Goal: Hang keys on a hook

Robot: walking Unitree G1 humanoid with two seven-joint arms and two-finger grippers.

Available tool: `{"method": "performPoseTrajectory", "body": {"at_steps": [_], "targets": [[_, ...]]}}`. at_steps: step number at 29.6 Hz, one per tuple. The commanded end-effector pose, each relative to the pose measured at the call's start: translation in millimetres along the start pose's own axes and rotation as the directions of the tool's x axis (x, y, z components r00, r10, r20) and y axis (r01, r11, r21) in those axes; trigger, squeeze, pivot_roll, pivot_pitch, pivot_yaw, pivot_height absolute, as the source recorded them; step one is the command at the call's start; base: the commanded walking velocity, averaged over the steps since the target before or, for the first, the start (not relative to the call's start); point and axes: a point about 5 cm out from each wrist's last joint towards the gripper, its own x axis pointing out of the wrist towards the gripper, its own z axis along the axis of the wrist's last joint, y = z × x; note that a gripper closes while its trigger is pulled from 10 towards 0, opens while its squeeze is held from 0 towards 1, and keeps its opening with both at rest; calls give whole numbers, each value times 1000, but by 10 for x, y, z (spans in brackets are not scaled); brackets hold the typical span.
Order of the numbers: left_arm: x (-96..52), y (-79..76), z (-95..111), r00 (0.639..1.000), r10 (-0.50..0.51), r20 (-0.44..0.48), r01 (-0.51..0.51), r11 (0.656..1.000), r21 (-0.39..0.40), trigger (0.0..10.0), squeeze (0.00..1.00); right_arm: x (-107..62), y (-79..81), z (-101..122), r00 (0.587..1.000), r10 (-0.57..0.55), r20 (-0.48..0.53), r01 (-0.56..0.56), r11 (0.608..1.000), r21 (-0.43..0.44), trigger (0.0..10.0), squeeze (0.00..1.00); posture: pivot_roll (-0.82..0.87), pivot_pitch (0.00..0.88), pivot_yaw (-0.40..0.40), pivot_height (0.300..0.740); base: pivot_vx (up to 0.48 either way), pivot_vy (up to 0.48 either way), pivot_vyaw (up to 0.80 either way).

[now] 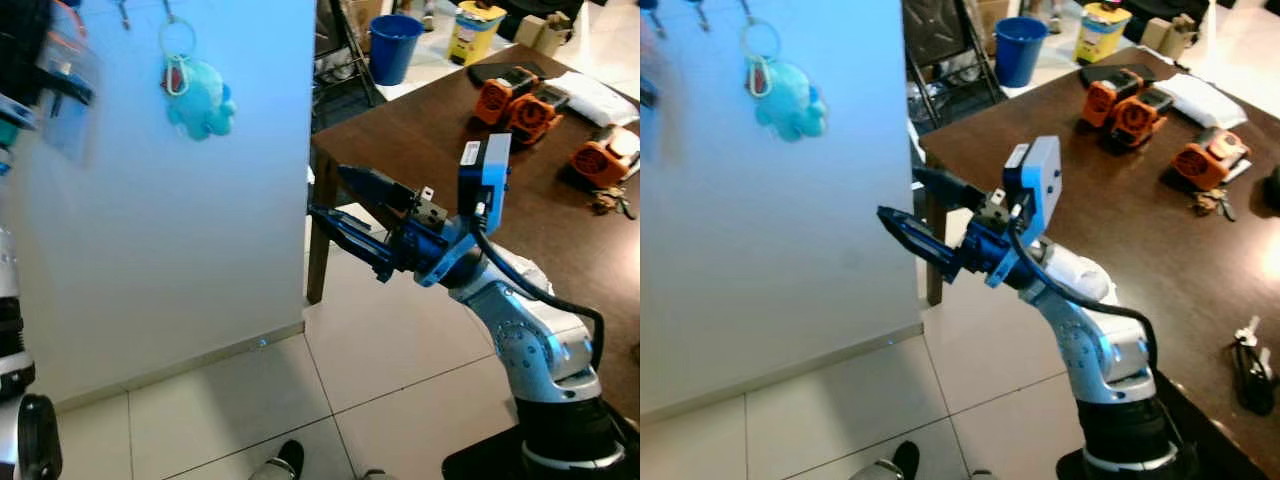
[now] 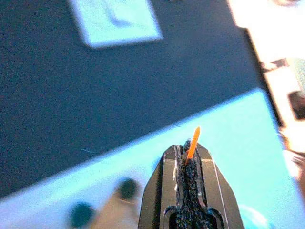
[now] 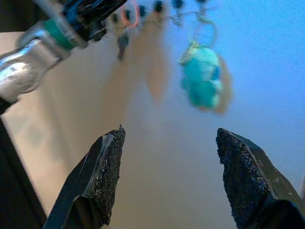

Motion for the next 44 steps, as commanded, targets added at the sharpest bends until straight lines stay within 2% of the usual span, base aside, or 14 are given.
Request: {"method": "performPoseTrajectory", "body": {"at_steps": [1, 5, 9, 10, 11, 14, 18, 22, 26, 29, 38, 43, 44], "targets": [[9, -55, 25, 999, -49, 9, 49, 999, -6, 10000, 0, -7, -18, -7, 1000, -13, -6, 13, 1000, -7, 10000, 0, -15, 84, 66, 740, 0, 0, 0], [34, -183, -10, 990, -141, 17, 141, 989, -35, 10000, 0, 3, -27, -19, 999, -34, -4, 34, 999, -5, 10000, 0, -15, 89, 69, 740, 0, 0, 0], [92, -208, -46, 991, -136, 10, 136, 990, -28, 10000, 0, 4, -37, -17, 999, -46, 1, 46, 999, -2, 10000, 0, -18, 92, 69, 740, 0, 0, 0], [131, -168, -66, 996, -91, 0, 91, 996, -10, 10000, 0, 5, -39, -15, 999, -51, 3, 51, 999, -2, 10000, 0, -21, 94, 70, 740, 0, 0, 0], [131, -168, -66, 996, -91, 0, 91, 996, -10, 10000, 0, 5, -39, -15, 999, -51, 3, 51, 999, -2, 10000, 0, -21, 94, 70, 740, 0, 0, 0], [210, 21, -91, 996, 85, -17, -84, 994, 64, 10000, 0, 1, -36, -8, 998, -67, 8, 67, 998, -4, 10000, 0, -28, 100, 74, 740, 0, 0, 0], [224, 61, -97, 990, 143, -14, -142, 987, 71, 10000, 0, -6, -32, -7, 997, -77, 9, 77, 997, -6, 10000, 0, -33, 103, 77, 740, 0, 0, 0], [226, 62, -101, 989, 149, -15, -148, 986, 72, 10000, 0, -7, -30, -7, 997, -79, 9, 79, 997, -6, 10000, 0, -33, 104, 77, 740, 0, 0, 0], [248, -28, -140, 993, 114, -19, -113, 993, 40, 10000, 0, -11, -31, -4, 996, -83, 9, 83, 997, -6, 10000, 0, -33, 101, 78, 740, 0, 0, 0], [257, -35, -150, 993, 114, -15, -113, 993, 35, 10000, 0, -9, -32, -4, 996, -84, 10, 84, 996, -6, 10000, 0, -33, 101, 78, 740, 0, 0, 0], [359, -237, -189, 993, 120, 2, -120, 993, 14, 10000, 0, -1, -25, -10, 996, -84, 9, 84, 996, -5, 10000, 0, -35, 102, 81, 740, 0, 0, 0], [375, -231, -198, 989, 150, -2, -150, 988, 29, 10000, 0, -1, -22, -12, 996, -85, 8, 85, 996, -5, 10000, 0, -38, 102, 82, 740, 0, 0, 0], [363, -124, -200, 977, 212, -9, -211, 975, 67, 10000, 0, -8, -17, -11, 996, -87, 7, 87, 996, -6, 10000, 0, -49, 99, 84, 740, 0, 0, 0]]}}
